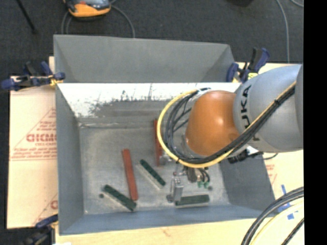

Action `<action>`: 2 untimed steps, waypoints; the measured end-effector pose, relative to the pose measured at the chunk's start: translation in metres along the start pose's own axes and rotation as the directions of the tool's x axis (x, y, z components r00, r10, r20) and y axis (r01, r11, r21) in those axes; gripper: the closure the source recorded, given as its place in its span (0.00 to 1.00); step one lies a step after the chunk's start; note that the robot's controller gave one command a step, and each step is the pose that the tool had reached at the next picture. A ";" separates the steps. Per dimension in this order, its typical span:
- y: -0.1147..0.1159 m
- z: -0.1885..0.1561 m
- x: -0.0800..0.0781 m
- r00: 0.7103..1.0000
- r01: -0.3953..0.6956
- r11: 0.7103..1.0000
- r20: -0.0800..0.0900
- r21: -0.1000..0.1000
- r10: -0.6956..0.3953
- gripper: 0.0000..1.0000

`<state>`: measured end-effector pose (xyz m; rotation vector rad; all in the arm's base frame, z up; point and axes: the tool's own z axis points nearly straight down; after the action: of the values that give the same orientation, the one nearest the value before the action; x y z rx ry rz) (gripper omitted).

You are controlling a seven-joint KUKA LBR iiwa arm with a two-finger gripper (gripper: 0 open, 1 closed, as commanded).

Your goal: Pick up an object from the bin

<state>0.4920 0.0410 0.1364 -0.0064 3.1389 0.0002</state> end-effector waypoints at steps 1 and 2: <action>-0.016 0.027 -0.021 0.999 0.054 0.999 0.003 0.003 -0.054 0.00; -0.007 0.052 -0.022 0.996 -0.094 0.996 0.001 -0.001 0.094 0.00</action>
Offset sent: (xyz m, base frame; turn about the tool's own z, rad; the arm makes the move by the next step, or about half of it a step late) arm 0.0205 -0.0036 -0.0634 0.1629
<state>0.5142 0.0337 0.0845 0.1414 3.1351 0.0021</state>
